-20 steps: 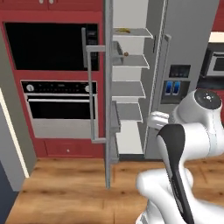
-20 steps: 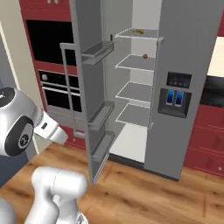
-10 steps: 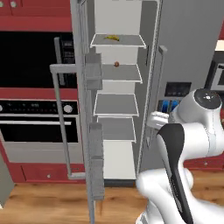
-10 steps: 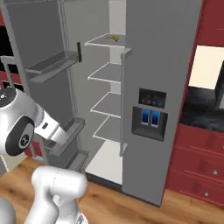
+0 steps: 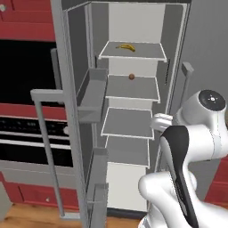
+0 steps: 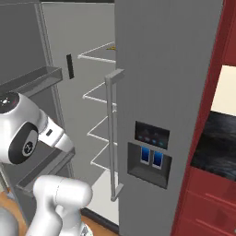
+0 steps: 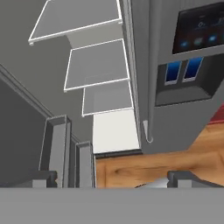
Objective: Pick the pear and banana from the fridge and place them on the plate next to the blender to make a fruit smoothie.
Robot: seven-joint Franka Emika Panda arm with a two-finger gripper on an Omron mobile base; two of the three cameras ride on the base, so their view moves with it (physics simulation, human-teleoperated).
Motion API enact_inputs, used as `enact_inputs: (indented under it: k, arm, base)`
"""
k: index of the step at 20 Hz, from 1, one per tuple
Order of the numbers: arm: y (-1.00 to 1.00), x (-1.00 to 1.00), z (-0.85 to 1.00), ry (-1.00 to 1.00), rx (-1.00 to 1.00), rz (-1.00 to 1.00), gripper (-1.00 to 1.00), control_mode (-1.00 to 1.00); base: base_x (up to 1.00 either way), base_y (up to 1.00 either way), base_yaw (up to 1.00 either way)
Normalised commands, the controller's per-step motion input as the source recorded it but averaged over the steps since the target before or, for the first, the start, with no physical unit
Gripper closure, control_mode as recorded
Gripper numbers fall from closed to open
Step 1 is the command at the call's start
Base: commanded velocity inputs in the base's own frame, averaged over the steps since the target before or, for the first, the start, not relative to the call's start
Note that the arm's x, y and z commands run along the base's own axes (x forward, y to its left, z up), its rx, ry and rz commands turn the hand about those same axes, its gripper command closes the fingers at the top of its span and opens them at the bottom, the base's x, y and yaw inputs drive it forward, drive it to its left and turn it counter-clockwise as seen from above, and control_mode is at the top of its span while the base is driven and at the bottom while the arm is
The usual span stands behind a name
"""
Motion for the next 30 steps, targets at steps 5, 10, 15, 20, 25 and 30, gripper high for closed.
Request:
enact_inputs:
  k: [5, 10, 15, 20, 25, 30]
  arm:
    - [0.0, 0.0, 0.0, 0.0, 0.0, 0.0, -1.0, 1.0]
    - [0.0, 0.0, 0.0, 0.0, 0.0, 0.0, -1.0, 1.0]
    - [0.0, 0.0, 0.0, 0.0, 0.0, 0.0, -1.0, 1.0]
    - [0.0, 0.0, 0.0, 0.0, 0.0, 0.0, -1.0, 1.0]
    - [0.0, 0.0, 0.0, 0.0, 0.0, 0.0, -1.0, 1.0]
    - [0.0, 0.0, 0.0, 0.0, 0.0, 0.0, -1.0, 1.0]
  base:
    - [0.64, -0.02, 0.01]
    - [0.66, -0.02, 0.0]
    - [0.5, 0.04, 0.01]
    - [0.51, 0.31, -0.1]
    - [0.46, 0.31, -0.13]
    - [0.43, 0.0, -0.04]
